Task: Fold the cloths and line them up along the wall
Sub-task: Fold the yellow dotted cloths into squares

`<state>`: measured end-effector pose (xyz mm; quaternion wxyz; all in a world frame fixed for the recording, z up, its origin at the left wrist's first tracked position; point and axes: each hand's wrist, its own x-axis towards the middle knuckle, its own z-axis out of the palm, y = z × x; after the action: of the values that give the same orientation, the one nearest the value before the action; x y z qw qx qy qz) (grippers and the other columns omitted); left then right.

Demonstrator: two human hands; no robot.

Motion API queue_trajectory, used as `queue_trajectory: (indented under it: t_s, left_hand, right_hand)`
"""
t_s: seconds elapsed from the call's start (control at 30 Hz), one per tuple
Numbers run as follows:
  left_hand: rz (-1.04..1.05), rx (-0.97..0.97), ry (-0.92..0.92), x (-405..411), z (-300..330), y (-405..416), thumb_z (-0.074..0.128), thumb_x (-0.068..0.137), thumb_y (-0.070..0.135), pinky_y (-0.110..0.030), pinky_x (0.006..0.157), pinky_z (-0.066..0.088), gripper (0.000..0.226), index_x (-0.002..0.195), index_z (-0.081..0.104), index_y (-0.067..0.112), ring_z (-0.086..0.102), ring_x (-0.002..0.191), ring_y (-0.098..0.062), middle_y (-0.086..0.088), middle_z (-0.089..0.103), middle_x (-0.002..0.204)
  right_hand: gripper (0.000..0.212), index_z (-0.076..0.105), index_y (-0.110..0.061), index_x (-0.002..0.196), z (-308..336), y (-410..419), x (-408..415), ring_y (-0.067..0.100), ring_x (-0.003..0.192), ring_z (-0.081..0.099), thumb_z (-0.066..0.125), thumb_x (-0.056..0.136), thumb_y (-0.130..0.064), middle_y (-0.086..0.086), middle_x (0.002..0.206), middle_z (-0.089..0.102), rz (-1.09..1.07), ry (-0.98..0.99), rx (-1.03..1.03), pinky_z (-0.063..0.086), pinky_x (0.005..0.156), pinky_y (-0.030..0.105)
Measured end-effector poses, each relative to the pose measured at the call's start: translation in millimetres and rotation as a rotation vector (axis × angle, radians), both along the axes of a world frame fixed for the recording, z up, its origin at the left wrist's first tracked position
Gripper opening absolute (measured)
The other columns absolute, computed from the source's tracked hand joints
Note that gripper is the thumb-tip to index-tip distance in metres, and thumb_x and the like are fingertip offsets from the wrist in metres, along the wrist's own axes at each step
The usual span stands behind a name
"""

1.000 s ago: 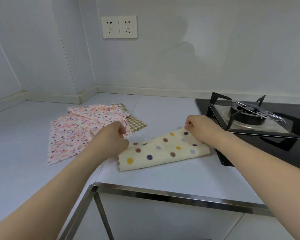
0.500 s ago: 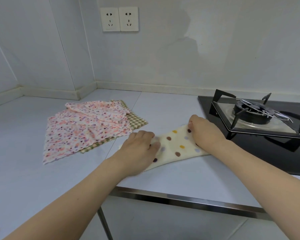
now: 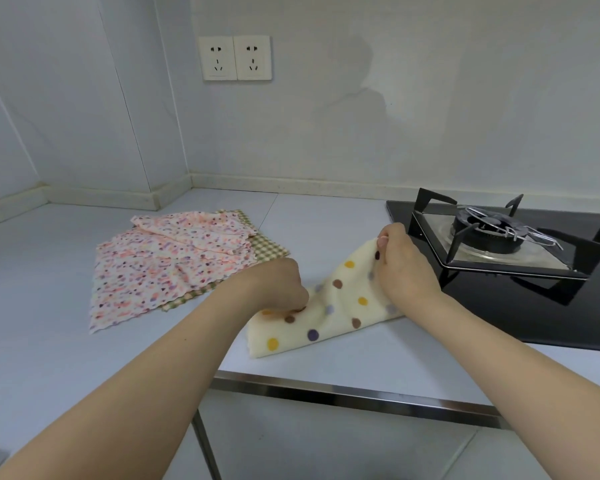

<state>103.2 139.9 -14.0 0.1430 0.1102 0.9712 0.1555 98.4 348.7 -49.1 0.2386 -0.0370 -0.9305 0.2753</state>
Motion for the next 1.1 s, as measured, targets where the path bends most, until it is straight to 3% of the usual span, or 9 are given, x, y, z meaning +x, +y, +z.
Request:
queue_trajectory:
  t_s: [0.17, 0.3, 0.47, 0.53, 0.6, 0.67, 0.77, 0.93, 1.1]
  left_hand:
    - [-0.045, 0.065, 0.043, 3.7, -0.5, -8.9, 0.057, 0.084, 0.017, -0.025, 0.058, 0.036, 0.011, 0.084, 0.049, 0.025, 0.048, 0.073, -0.012, 0.005, 0.054, 0.087]
    - [-0.041, 0.215, 0.208, 16.4, 9.6, -15.5, 0.059, 0.086, 0.019, -0.025, 0.060, 0.041, 0.012, 0.095, 0.054, 0.023, 0.050, 0.072, -0.011, 0.005, 0.054, 0.087]
    - [-0.064, -0.009, 0.617, 48.7, 57.2, -19.2, 0.058, 0.089, 0.027, -0.030, 0.059, 0.038, 0.015, 0.079, 0.051, 0.019, 0.051, 0.076, -0.019, 0.003, 0.054, 0.087]
    - [-0.139, 0.171, 0.436, 65.3, 75.9, -21.8, 0.065, 0.085, 0.026, -0.026, 0.054, 0.036, 0.023, 0.073, 0.049, 0.016, 0.054, 0.069, -0.015, 0.005, 0.060, 0.085]
    - [-0.186, 0.586, -0.032, 78.5, 91.0, -25.2, 0.071, 0.078, 0.013, -0.021, 0.046, 0.036, 0.030, 0.068, 0.043, 0.015, 0.053, 0.054, -0.013, -0.002, 0.062, 0.073]
    - [-0.175, 0.817, -0.287, 78.4, 93.5, -32.4, 0.070, 0.069, 0.008, -0.019, 0.040, 0.033, 0.030, 0.066, 0.042, 0.018, 0.048, 0.046, -0.017, -0.007, 0.050, 0.061]
    - [-0.102, 0.859, -0.368, 63.4, 76.8, -34.4, 0.069, 0.065, 0.008, -0.021, 0.044, 0.037, 0.030, 0.063, 0.042, 0.020, 0.051, 0.049, -0.021, -0.008, 0.049, 0.063]
    - [0.022, 0.788, -0.451, 41.0, 38.8, -35.6, 0.069, 0.075, -0.001, -0.023, 0.046, 0.046, 0.030, 0.063, 0.048, 0.018, 0.060, 0.057, -0.021, -0.009, 0.058, 0.070]
    - [0.090, 0.445, -0.180, 22.0, 9.5, -37.4, 0.071, 0.082, 0.011, -0.021, 0.049, 0.041, 0.014, 0.084, 0.057, 0.013, 0.055, 0.060, -0.016, -0.004, 0.061, 0.076]
  right_hand:
    - [0.013, 0.042, -0.021, 0.100, 18.9, 4.1, 28.5, 0.026, 0.084, 0.053, 0.029, 0.102, -0.023, -0.004, 0.096, 0.055, 0.139, 0.172, -0.014, 0.044, 0.075, 0.042]
    - [0.012, 0.044, -0.023, 0.099, 31.0, 14.4, 47.0, 0.017, 0.084, 0.051, 0.033, 0.102, -0.021, -0.004, 0.095, 0.054, 0.190, 0.269, -0.051, 0.042, 0.075, 0.039]
    - [0.013, 0.050, -0.012, 0.105, 47.0, 28.6, 69.1, -0.008, 0.085, 0.053, 0.038, 0.102, -0.010, -0.004, 0.098, 0.050, 0.279, 0.499, -0.146, 0.045, 0.071, 0.027]
    - [0.015, 0.052, -0.008, 0.108, 54.6, 32.3, 75.7, -0.007, 0.085, 0.055, 0.039, 0.101, -0.008, -0.002, 0.098, 0.051, 0.295, 0.619, -0.176, 0.044, 0.070, 0.017]
    - [0.016, 0.052, -0.008, 0.110, 63.0, 37.3, 81.0, -0.006, 0.083, 0.053, 0.039, 0.100, -0.008, -0.001, 0.095, 0.052, 0.291, 0.661, -0.244, 0.047, 0.064, 0.014]
    - [0.016, 0.052, -0.010, 0.109, 67.9, 40.7, 82.4, -0.007, 0.082, 0.053, 0.040, 0.100, -0.008, -0.004, 0.092, 0.052, 0.292, 0.615, -0.234, 0.047, 0.065, 0.015]
    - [0.017, 0.051, -0.020, 0.104, 65.0, 44.0, 76.1, -0.011, 0.082, 0.051, 0.041, 0.099, -0.007, -0.005, 0.090, 0.053, 0.282, 0.461, -0.109, 0.037, 0.070, 0.007]
    - [0.018, 0.046, -0.025, 0.103, 47.3, 38.6, 61.6, -0.003, 0.074, 0.051, 0.037, 0.099, -0.009, -0.004, 0.098, 0.051, 0.268, 0.108, -0.050, 0.046, 0.040, 0.022]
    - [0.020, 0.042, -0.028, 0.103, 26.1, 31.0, 34.9, -0.001, 0.089, 0.051, 0.033, 0.101, -0.011, -0.008, 0.108, 0.046, 0.291, -0.087, 0.088, 0.057, 0.046, 0.035]
